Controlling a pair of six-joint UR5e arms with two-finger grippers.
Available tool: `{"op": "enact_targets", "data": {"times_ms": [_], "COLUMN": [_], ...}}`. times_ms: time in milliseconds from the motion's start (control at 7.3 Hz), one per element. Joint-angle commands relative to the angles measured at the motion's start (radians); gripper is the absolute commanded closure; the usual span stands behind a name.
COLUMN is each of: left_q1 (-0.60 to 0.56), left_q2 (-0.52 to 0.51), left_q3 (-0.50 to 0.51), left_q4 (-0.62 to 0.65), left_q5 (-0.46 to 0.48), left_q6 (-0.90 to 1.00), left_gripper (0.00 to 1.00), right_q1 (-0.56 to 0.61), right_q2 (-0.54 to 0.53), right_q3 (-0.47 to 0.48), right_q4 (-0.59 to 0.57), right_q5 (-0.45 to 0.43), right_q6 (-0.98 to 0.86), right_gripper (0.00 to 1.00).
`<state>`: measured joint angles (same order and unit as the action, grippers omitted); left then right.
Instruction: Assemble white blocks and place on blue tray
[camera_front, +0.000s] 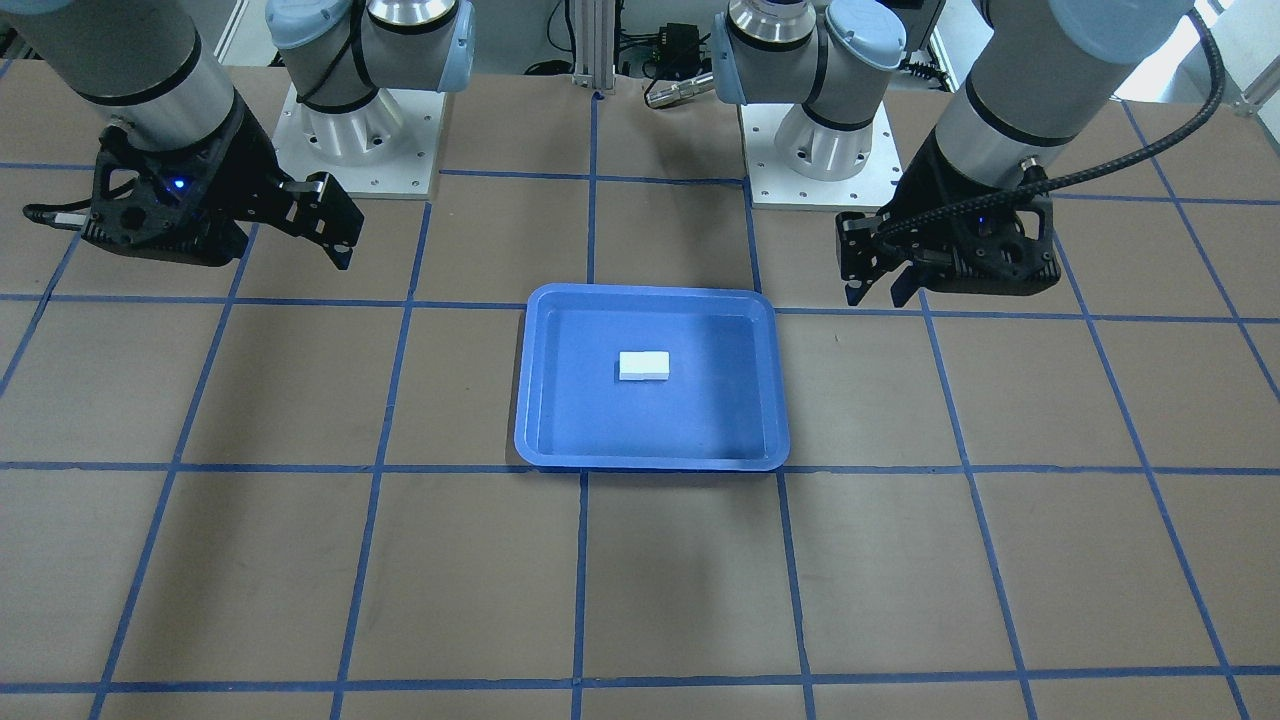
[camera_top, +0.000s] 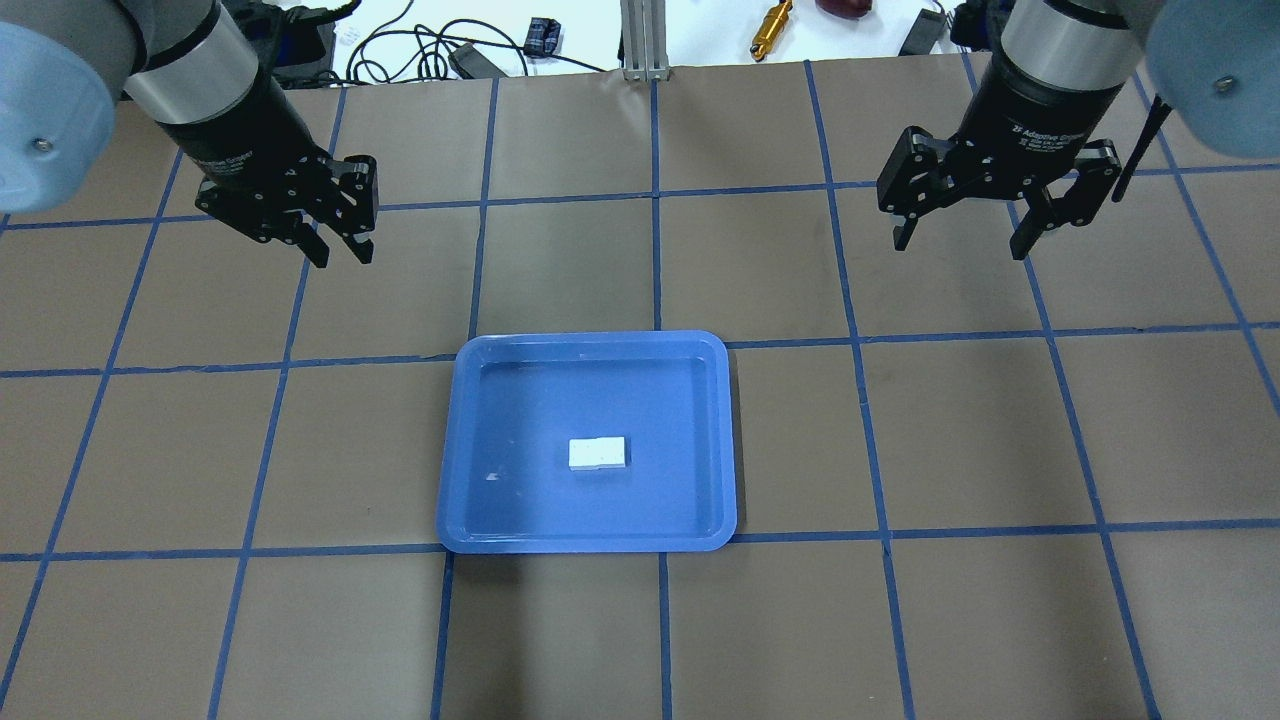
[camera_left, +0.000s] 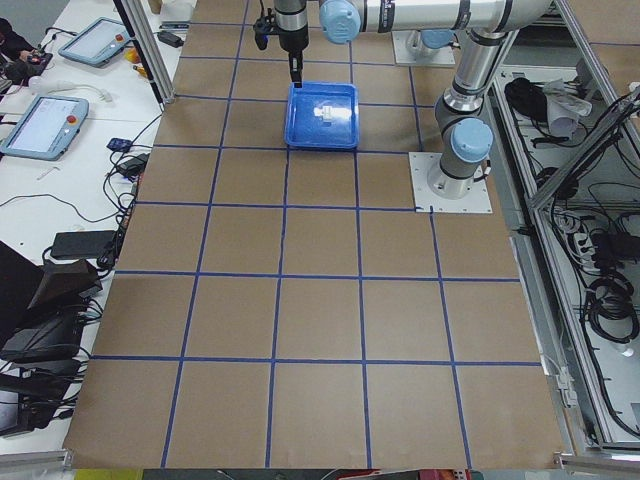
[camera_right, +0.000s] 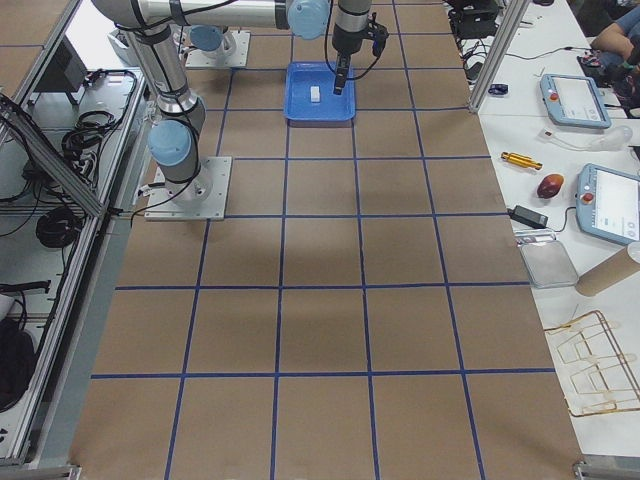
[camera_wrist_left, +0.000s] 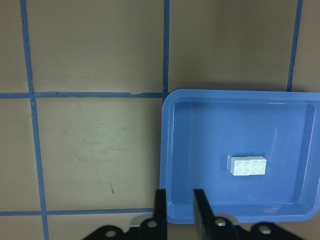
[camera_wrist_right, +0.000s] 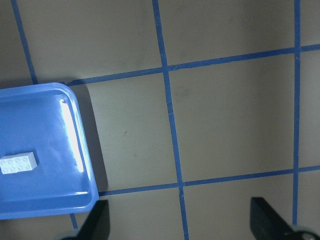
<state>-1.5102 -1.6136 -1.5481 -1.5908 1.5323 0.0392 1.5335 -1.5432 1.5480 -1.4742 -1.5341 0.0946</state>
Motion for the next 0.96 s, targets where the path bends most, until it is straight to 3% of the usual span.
{"op": "enact_targets", "data": {"times_ms": [0,137,821], "left_q1": [-0.01,-0.018,-0.028], "left_q2": [0.023,0.012,0.034], "left_q3": [0.04,0.066,0.069], "left_q4": [-0.003,-0.006,0.063], "left_q5": [0.054,0.086,0.068], "left_q6": [0.002,0.002,0.021], "left_gripper": [0.0,0.0,0.0], "right_q1": [-0.001,0.0,0.001], "right_q2": [0.0,0.0,-0.003], "right_q3": [-0.002,-0.002,-0.002], "right_q4": [0.0,0.0,0.0], "right_q5": [0.0,0.0,-0.008], "right_q6": [0.0,0.0,-0.003], "right_gripper": [0.0,0.0,0.0]}}
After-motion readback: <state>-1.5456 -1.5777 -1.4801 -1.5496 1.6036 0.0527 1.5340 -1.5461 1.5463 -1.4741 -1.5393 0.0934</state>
